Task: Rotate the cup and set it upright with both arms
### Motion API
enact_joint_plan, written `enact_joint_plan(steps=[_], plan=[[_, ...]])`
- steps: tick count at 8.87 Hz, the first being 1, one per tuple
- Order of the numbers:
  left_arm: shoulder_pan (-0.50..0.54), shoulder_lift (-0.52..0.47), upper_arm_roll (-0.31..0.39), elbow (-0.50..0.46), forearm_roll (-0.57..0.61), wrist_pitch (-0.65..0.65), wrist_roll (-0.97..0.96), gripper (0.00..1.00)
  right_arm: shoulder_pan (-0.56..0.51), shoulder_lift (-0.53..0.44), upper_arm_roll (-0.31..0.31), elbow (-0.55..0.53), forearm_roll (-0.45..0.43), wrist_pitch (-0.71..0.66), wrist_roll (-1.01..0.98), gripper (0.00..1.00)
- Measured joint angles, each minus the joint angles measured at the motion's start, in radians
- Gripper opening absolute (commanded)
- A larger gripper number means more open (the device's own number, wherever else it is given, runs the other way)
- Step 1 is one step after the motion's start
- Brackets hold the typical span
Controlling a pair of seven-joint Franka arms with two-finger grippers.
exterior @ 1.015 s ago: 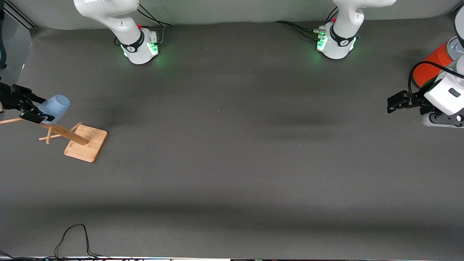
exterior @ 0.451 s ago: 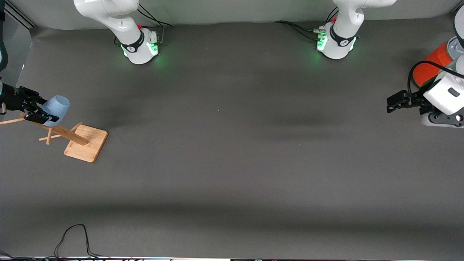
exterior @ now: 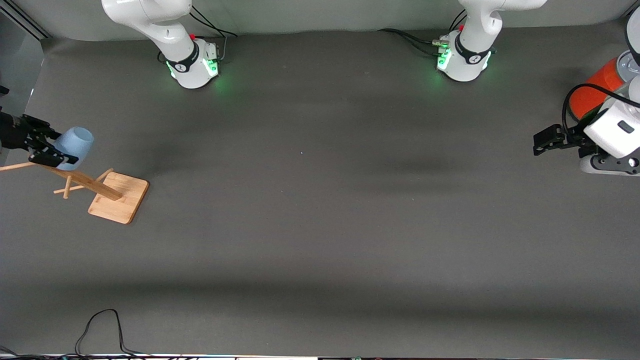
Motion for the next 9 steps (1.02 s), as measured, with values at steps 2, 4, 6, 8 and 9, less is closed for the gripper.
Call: enact_joint_plan(steps=[2, 4, 6, 8, 9], plan=[[0.000, 0.000, 0.000, 0.000, 0.000, 0.000, 0.000, 1.00, 0.004, -0.012, 0.053, 0.075, 0.021, -0.093, 0.111, 0.51], [0.000, 0.000, -0.001, 0.001, 0.000, -0.001, 0.000, 1.00, 0.009, -0.014, 0.162, 0.136, 0.066, -0.124, 0.262, 0.51], [-0.001, 0.000, -0.001, 0.001, 0.000, -0.002, 0.000, 1.00, 0.014, -0.011, 0.303, 0.174, 0.086, -0.116, 0.423, 0.51], [-0.001, -0.001, -0.002, 0.001, 0.000, -0.002, 0.000, 1.00, 0.017, 0.007, 0.438, 0.182, 0.133, -0.042, 0.596, 0.51], [-0.001, -0.001, -0.002, 0.001, 0.000, -0.002, 0.000, 1.00, 0.018, 0.033, 0.509, 0.182, 0.143, 0.020, 0.665, 0.51]])
